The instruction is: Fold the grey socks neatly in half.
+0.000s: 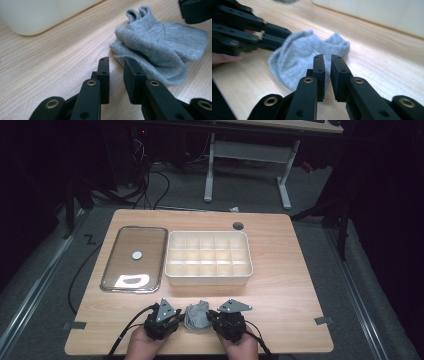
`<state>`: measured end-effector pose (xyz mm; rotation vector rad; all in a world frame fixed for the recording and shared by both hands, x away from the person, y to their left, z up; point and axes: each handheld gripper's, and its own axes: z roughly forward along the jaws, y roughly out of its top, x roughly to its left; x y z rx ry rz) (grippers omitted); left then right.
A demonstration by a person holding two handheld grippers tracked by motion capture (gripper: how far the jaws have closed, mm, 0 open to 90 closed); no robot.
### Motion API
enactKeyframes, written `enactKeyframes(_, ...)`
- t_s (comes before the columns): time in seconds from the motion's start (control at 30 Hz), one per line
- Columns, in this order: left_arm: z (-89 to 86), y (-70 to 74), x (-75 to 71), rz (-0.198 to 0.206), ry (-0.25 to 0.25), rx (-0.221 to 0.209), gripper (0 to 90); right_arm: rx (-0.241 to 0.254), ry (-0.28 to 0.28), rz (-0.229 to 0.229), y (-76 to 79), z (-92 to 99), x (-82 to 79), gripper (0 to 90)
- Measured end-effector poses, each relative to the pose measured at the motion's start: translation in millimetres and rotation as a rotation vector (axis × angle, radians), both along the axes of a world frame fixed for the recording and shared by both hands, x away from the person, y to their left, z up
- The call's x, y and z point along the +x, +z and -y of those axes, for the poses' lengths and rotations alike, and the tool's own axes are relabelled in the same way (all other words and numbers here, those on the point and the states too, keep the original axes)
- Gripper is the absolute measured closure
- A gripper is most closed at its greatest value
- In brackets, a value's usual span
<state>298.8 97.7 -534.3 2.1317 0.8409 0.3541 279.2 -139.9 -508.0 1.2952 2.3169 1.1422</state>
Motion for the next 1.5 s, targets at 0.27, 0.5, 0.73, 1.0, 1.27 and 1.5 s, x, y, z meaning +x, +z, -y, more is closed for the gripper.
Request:
enactKeyframes(0.27,5.7,0.1,-1.1,0.022,-0.007,0.021,78.2,-0.016,0.061,-0.025,-15.3,-17.7,2.9,86.3)
enactKeyframes(0.5,5.6,1.0,2.2,0.045,0.01,0.039,75.4,-0.024,0.089,0.006,-18.6,-21.4,0.2,87.8)
enactKeyframes(0.73,-3.0,28.3,-5.1,0.075,-0.007,-0.123,88.3,-0.031,0.091,0.022,-19.5,-21.3,-1.2,87.8)
enactKeyframes(1.0,34.1,23.9,-7.6,0.08,-0.082,-0.076,89.2,-0.029,0.096,0.024,-19.9,-21.2,-0.6,87.8)
enactKeyframes(1.27,21.0,3.0,-3.3,0.06,-0.061,-0.004,90.0,-0.024,0.096,0.036,-21.0,-20.0,0.8,87.7)
enactKeyframes(1.5,20.4,1.5,-4.6,0.074,-0.065,-0.006,89.9,-0.025,0.095,0.031,-19.5,-20.2,0.5,82.9)
